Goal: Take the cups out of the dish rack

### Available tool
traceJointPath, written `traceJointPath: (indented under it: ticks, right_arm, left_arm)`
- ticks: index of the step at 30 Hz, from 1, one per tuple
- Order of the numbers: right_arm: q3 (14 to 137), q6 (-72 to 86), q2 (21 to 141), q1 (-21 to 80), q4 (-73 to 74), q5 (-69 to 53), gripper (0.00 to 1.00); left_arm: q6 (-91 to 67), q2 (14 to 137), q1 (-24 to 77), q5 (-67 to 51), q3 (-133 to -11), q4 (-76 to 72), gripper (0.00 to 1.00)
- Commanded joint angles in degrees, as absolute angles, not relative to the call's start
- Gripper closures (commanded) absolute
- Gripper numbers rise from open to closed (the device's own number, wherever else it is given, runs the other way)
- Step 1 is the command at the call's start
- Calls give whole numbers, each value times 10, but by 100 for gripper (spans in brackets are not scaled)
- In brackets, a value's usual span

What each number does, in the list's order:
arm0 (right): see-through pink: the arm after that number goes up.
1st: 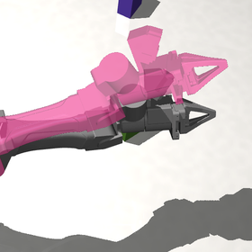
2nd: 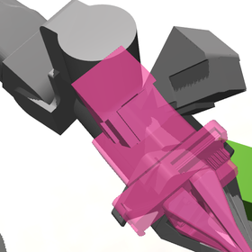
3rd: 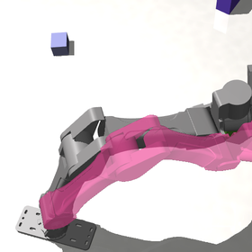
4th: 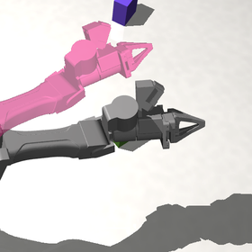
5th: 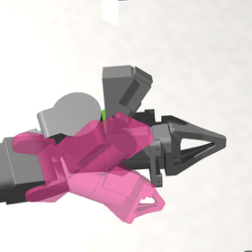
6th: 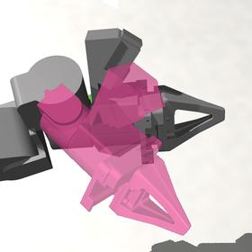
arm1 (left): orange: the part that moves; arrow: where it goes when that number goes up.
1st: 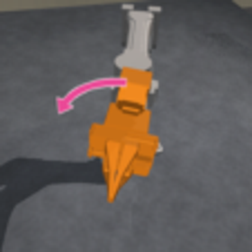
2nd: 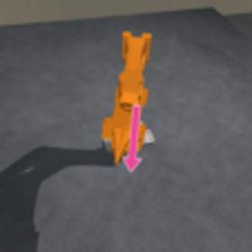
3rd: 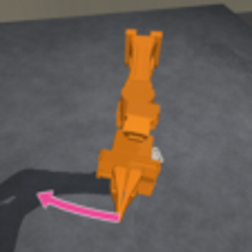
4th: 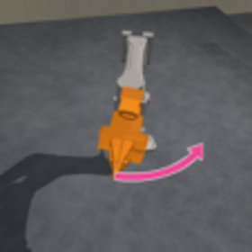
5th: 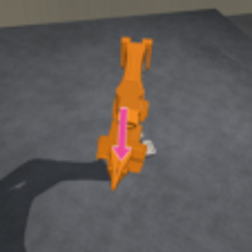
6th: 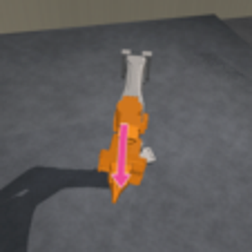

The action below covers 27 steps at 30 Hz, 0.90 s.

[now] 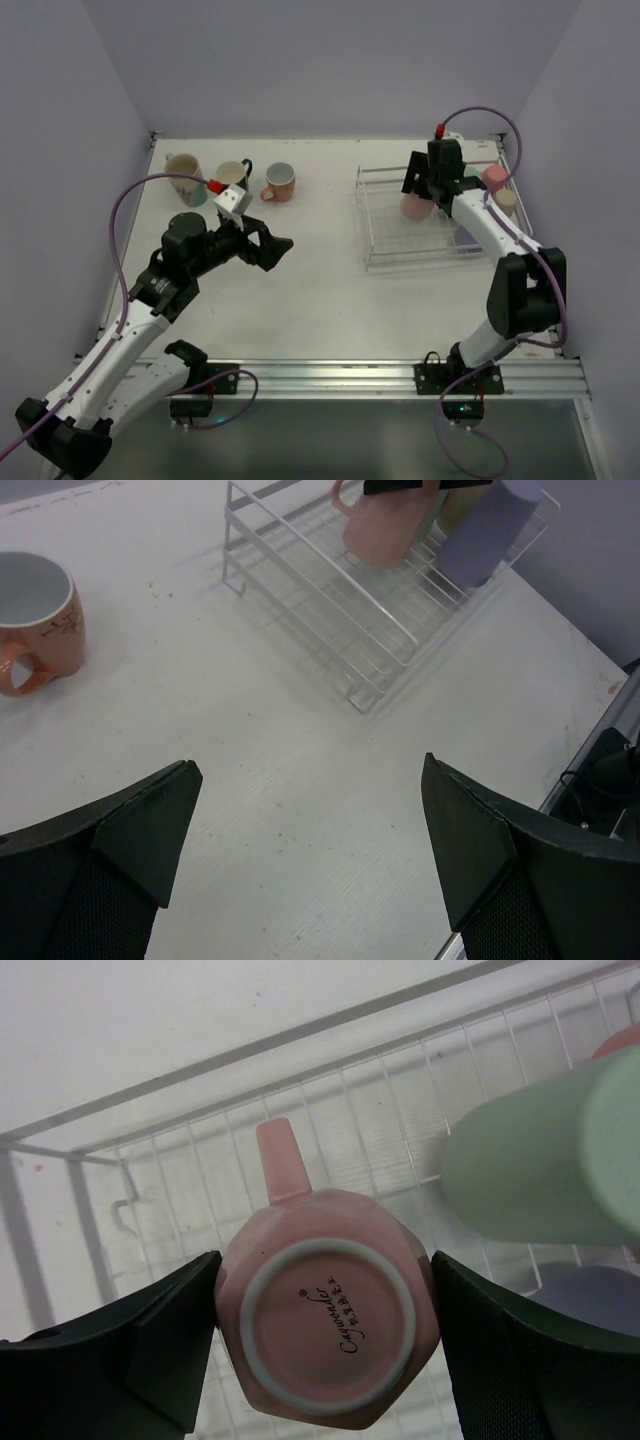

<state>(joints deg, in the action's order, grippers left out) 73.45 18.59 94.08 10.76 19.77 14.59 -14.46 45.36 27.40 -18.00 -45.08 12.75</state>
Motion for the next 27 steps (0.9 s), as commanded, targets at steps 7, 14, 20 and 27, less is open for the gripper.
traceJointPath:
  ticks: [7, 14, 20, 27]
  right_arm:
    - [676, 281, 791, 107, 101, 27, 69]
    - [632, 376, 717, 81, 44, -64, 71]
    - [600, 426, 652, 55, 6, -123, 71]
    - [543, 489, 594, 53, -72, -209, 72]
  left_arm:
    - [-231, 484, 272, -264, -474, 45, 0]
    - [-382, 582, 312, -327, -463, -125, 3]
    - [-440, 668, 356, -302, -481, -226, 3]
    - [-486, 757, 376, -289, -525, -314, 3]
